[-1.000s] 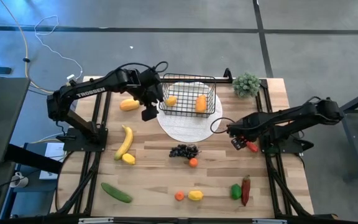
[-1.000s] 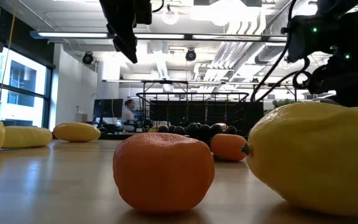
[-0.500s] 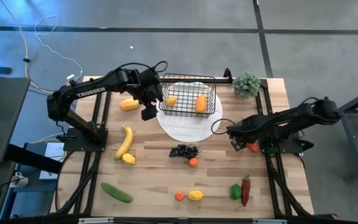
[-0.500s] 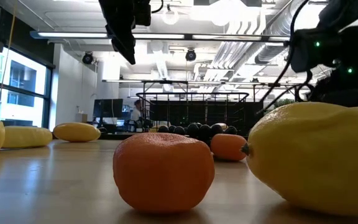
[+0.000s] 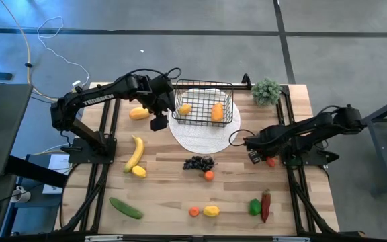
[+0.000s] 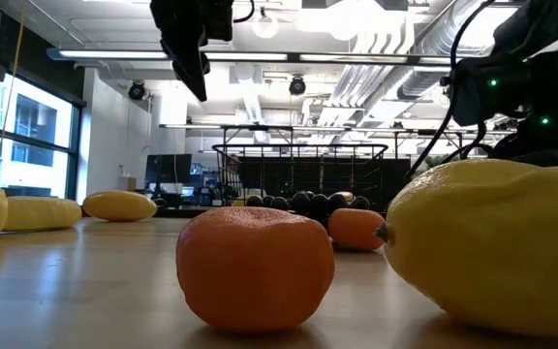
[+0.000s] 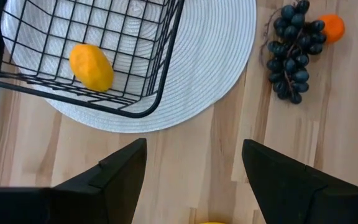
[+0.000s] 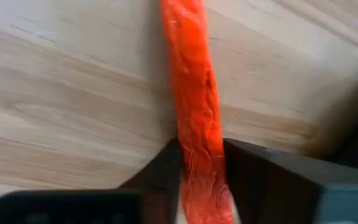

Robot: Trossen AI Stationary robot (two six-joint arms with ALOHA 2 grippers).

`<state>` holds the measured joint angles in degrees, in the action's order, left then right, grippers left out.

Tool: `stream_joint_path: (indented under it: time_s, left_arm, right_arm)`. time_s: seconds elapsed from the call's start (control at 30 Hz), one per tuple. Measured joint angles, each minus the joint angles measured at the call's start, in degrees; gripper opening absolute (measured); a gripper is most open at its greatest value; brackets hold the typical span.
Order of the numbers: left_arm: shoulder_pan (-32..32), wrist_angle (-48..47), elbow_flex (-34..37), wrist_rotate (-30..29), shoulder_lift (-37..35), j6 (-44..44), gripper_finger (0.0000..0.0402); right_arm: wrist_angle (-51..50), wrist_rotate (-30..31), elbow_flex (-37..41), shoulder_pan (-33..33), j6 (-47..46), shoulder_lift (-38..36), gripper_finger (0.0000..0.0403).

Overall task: Build produce basket
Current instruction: Put the carrot into the mesh basket

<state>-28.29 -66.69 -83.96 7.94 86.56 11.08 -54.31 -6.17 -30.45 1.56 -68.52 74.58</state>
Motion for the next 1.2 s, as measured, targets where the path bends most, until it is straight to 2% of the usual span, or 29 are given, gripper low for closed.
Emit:
stream_joint_path:
  time_s: [0.1,0.13,0.4,0.73,1.0,1.2]
  left_arm:
    - [0.0,0.0,0.0,0.0,0.0,-0.3,0.0253]
    - [0.0,0.0,0.0,0.0,0.0,-0.4,0.0253]
    - [0.0,0.0,0.0,0.0,0.0,-0.9,0.0253]
    - [0.2,-1.9,0.0,0.0,-0.5,-1.1,0.0253]
    - [0.3,-2.9,0.0,0.0,-1.8,-1.4,0.0253]
    - [0.3,-3.0,0.0,0.0,-3.4,-2.2,0.0253]
  right_arm:
    - [-0.7,0.1,-1.3,0.0,0.5,0.1,0.0027]
    - [-0.5,0.1,-2.1,0.0,0.6,0.0,0.0021]
    - [-6.0,2.2,-11.1,0.0,-1.4,0.0,0.0034]
    - [-18.1,13.3,-27.6,-1.2,-1.6,0.0,0.0026]
    - [-15.1,23.1,-39.0,-7.0,11.8,0.0,0.0026]
    - [-1.6,24.5,-42.4,-13.0,28.7,0.0,0.0026]
